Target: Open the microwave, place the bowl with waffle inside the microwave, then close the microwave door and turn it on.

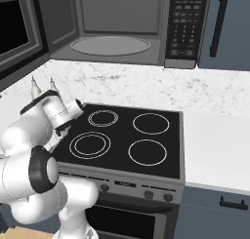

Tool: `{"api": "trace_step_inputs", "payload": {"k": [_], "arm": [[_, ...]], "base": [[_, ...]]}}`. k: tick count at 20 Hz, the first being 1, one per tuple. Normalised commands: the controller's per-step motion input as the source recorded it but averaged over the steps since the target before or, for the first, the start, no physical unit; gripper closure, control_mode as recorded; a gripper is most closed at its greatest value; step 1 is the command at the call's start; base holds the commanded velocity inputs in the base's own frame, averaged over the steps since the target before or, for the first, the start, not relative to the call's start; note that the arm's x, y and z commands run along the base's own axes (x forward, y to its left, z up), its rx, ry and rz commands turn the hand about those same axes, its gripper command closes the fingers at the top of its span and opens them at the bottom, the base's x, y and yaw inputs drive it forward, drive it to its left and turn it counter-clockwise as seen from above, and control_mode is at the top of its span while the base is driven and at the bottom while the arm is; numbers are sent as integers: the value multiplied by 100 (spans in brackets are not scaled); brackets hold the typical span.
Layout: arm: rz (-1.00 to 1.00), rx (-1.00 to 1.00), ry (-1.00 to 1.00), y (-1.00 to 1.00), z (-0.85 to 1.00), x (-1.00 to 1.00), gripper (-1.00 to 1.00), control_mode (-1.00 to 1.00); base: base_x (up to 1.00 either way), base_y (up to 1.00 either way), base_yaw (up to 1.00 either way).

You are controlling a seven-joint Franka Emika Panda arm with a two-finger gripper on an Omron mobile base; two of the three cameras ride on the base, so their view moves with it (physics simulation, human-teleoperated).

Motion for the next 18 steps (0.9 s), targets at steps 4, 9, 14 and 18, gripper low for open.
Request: {"api": "trace_step_inputs", "payload": {"k": [4, 9, 14, 18], "arm": [[0, -3, 0, 32, -41, 60, -100, -100], [0, -6, 0, 38, -39, 52, -100, -100], [0, -3, 0, 24, -43, 42, -100, -100], [0, -1, 0, 21, -42, 32, -100, -100]], "base": [[0, 0, 0], [0, 0, 0], [0, 0, 0], [0, 0, 0]]}}
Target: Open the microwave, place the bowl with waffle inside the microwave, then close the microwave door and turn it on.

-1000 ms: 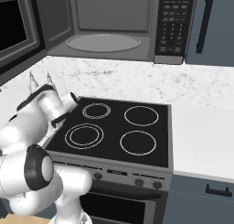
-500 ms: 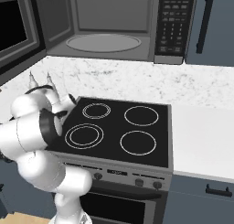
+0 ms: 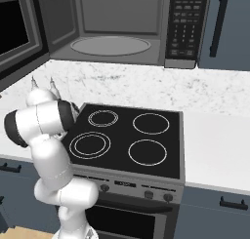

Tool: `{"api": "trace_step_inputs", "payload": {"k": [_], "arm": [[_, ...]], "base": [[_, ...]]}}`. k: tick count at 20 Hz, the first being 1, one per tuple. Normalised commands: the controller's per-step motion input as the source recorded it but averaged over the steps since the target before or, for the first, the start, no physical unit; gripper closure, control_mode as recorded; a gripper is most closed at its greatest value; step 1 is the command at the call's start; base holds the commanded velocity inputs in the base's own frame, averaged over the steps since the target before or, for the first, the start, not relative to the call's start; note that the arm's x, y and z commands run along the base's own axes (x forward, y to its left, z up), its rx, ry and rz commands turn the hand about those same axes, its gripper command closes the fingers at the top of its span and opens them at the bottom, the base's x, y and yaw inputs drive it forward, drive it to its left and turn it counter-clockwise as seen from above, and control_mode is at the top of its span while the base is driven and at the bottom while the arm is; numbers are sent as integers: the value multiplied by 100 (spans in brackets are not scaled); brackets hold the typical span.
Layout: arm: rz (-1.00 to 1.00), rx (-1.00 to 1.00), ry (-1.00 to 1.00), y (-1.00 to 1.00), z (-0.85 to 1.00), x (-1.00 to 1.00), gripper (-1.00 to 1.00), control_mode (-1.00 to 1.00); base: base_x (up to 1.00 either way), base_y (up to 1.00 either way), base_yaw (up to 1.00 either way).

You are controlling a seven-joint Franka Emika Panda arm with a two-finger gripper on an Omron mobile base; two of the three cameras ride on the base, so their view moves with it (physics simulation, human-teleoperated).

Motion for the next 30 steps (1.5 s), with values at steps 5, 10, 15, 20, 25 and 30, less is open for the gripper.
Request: {"api": "trace_step_inputs", "payload": {"k": [5, 10, 15, 20, 25, 30], "arm": [[-1, 0, 0, 14, -31, 32, -100, -100], [-1, -1, 0, 22, -32, 19, -100, -100], [-3, -6, 0, 44, -29, 3, 100, -100], [-1, -1, 0, 9, -9, -1, 100, -100], [-1, 5, -3, -25, 0, -39, 100, -100], [-6, 8, -9, -73, 8, -70, 100, -100]], "base": [[0, 0, 0], [0, 0, 0], [0, 0, 0], [0, 0, 0], [0, 0, 0], [0, 0, 0]]}}
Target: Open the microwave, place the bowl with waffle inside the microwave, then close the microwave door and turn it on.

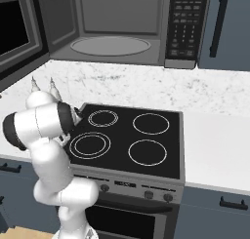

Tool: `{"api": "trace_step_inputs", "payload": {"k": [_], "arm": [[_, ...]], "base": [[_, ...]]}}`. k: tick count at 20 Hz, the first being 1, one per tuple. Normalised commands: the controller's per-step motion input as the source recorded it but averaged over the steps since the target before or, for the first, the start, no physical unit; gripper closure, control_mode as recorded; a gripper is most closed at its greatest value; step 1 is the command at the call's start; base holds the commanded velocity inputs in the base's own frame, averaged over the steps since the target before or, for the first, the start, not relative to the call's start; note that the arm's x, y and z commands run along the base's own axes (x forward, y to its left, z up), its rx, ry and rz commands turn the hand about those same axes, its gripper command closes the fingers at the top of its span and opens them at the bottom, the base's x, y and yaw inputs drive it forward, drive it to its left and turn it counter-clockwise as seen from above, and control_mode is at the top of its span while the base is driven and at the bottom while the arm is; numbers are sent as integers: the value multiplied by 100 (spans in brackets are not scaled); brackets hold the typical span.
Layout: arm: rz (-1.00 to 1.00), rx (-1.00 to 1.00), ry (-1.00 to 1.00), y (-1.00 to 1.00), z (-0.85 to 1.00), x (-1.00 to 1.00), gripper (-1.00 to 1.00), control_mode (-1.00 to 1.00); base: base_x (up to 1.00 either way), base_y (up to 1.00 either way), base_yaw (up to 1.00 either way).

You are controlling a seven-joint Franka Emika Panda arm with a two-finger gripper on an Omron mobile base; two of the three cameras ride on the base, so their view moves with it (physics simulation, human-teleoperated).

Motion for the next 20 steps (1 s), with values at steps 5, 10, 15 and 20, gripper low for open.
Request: {"api": "trace_step_inputs", "payload": {"k": [5, 10, 15, 20], "arm": [[-14, 4, -11, -97, 45, -63, 100, -100], [-21, 0, -20, -99, 70, -49, 100, -100], [-27, 7, -23, -91, 78, -57, 100, -100], [-29, 9, -21, -78, 92, -28, 100, -100]], "base": [[0, 0, 0], [0, 0, 0], [0, 0, 0], [0, 0, 0]]}}
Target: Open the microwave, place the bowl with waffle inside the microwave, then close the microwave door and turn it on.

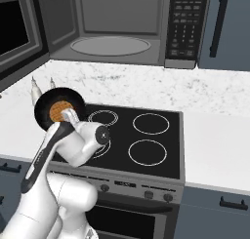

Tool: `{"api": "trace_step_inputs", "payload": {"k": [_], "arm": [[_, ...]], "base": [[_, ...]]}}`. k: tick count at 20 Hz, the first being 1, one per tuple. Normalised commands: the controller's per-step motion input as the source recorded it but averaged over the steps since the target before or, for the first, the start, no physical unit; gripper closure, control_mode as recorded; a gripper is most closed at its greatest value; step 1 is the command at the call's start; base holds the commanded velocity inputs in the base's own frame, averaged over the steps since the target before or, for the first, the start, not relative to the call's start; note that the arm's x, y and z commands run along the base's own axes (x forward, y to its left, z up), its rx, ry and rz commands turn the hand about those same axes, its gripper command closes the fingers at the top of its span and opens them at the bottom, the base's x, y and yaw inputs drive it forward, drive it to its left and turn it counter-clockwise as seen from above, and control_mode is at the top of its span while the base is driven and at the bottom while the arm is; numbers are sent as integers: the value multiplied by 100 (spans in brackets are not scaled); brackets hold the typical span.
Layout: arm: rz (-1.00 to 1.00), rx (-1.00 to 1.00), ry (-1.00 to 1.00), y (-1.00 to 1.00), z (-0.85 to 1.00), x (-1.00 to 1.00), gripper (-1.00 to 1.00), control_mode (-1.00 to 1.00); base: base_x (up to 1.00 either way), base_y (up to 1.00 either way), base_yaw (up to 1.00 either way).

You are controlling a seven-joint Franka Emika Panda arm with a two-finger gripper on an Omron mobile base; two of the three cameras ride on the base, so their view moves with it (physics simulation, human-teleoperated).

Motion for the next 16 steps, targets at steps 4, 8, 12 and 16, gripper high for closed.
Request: {"api": "trace_step_inputs", "payload": {"k": [4, 8, 12, 16], "arm": [[-29, 8, -18, -68, 91, 0, 100, -100], [-25, 6, -13, -60, 98, 0, 100, -100], [-23, 5, -8, -67, 100, 0, 100, -100], [-19, 3, -1, -49, 97, 14, 100, -100]], "base": [[0, 0, 0], [0, 0, 0], [0, 0, 0], [0, 0, 0]]}}
